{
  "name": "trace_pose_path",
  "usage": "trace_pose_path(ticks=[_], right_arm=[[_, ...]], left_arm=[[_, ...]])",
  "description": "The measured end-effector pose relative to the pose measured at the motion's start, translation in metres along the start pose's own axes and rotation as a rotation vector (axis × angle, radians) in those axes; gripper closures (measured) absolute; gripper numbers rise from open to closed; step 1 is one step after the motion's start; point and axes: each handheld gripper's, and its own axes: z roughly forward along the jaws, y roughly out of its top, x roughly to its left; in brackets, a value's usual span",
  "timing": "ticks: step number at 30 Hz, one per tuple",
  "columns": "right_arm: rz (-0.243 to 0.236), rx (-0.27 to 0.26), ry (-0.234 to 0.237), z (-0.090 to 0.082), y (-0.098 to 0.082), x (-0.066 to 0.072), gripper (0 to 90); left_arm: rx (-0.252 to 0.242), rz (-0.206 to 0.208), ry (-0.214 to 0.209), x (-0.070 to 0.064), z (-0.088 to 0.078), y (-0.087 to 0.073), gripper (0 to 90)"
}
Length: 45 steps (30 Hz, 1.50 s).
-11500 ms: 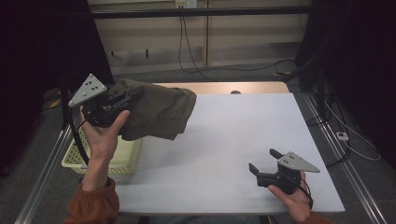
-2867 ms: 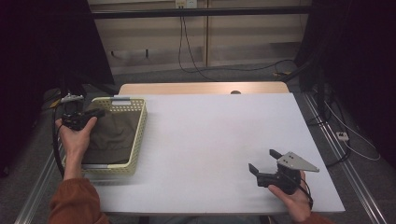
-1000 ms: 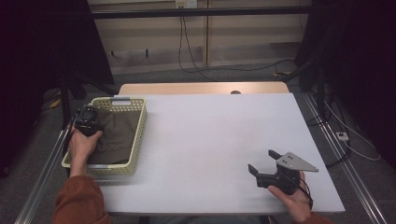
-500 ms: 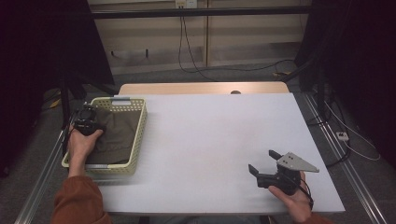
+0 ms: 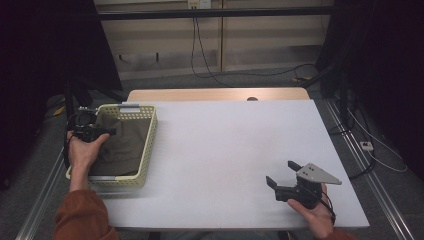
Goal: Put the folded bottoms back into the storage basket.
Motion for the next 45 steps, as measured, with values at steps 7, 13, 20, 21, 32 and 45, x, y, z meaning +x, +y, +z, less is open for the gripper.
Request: trace_pose_path(ticks=[7,13,20,21,32,45], right_arm=[[0.001,-0.001,-0.002,-0.001,0.000,-0.001,8.5],[0.011,0.003,-0.009,-0.001,-0.001,-0.001,8.6],[0.010,0.003,-0.007,0.001,-0.001,-0.002,8.7],[0.011,0.002,-0.007,0.001,-0.001,-0.002,8.7],[0.010,-0.003,0.006,0.001,0.000,-0.002,8.5],[0.019,-0.002,0.000,0.002,0.000,-0.004,8.5]], left_arm=[[-0.054,-0.011,-0.011,0.000,-0.009,0.003,35.3],[-0.117,-0.039,-0.027,0.003,-0.017,0.002,24.4],[-0.159,-0.034,-0.037,0.005,-0.027,0.002,12.5],[-0.171,-0.031,-0.030,0.004,-0.029,0.001,11.4],[-0.270,0.003,-0.013,0.002,-0.050,-0.003,6.1],[-0.326,0.069,-0.139,-0.003,-0.072,-0.012,6.0]])
